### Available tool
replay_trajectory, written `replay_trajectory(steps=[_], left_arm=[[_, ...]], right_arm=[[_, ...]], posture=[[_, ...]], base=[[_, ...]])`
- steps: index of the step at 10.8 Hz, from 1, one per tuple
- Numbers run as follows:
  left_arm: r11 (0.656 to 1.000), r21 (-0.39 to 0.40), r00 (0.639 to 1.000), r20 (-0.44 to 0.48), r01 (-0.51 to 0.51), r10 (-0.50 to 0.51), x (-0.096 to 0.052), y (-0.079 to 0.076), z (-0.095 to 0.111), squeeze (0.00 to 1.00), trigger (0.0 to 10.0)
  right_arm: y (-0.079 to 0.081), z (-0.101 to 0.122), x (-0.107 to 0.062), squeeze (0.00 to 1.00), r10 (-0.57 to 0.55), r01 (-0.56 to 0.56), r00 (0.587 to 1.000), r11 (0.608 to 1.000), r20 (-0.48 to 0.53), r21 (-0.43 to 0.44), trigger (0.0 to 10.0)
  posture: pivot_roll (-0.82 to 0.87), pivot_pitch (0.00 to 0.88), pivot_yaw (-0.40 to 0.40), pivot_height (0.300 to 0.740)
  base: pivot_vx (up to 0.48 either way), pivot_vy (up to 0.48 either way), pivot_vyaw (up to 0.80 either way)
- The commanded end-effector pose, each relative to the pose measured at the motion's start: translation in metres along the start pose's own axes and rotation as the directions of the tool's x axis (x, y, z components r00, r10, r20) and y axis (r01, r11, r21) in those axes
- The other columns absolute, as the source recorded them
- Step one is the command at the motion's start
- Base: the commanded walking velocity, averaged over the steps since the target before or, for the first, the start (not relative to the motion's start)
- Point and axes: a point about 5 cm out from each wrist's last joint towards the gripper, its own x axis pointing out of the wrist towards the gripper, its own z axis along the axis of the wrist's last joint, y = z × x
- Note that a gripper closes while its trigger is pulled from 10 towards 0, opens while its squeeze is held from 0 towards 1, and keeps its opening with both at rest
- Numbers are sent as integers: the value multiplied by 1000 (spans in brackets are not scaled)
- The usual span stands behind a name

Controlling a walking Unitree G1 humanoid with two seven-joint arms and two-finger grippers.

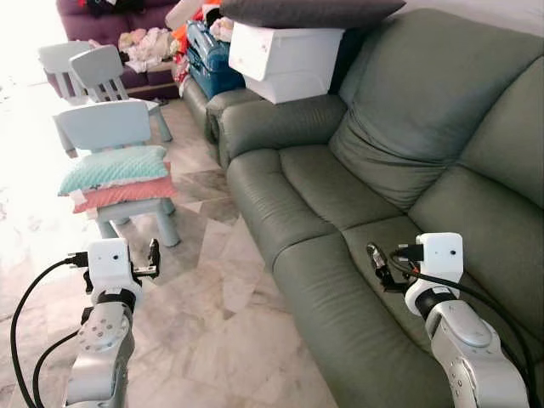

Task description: Move the pillow to the sofa

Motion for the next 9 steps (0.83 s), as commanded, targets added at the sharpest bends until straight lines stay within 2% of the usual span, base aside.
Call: replay_trajectory(steps=[1,9], left_arm=[[1000,-10,1000,-10,-9,9,1,2,0,0,10000],[1000,-5,1000,-16,1,-1,3,1,-1,0,10000]], right_arm=[[1,0,1,0,5,-5,1000,1000,2,6,10000],[0,-3,-1,0,-4,4,1000,1000,-2,11,10000]], posture=[[-166,0,1,740],[-169,0,9,740]], base=[[0,262,0],[0,480,0]])
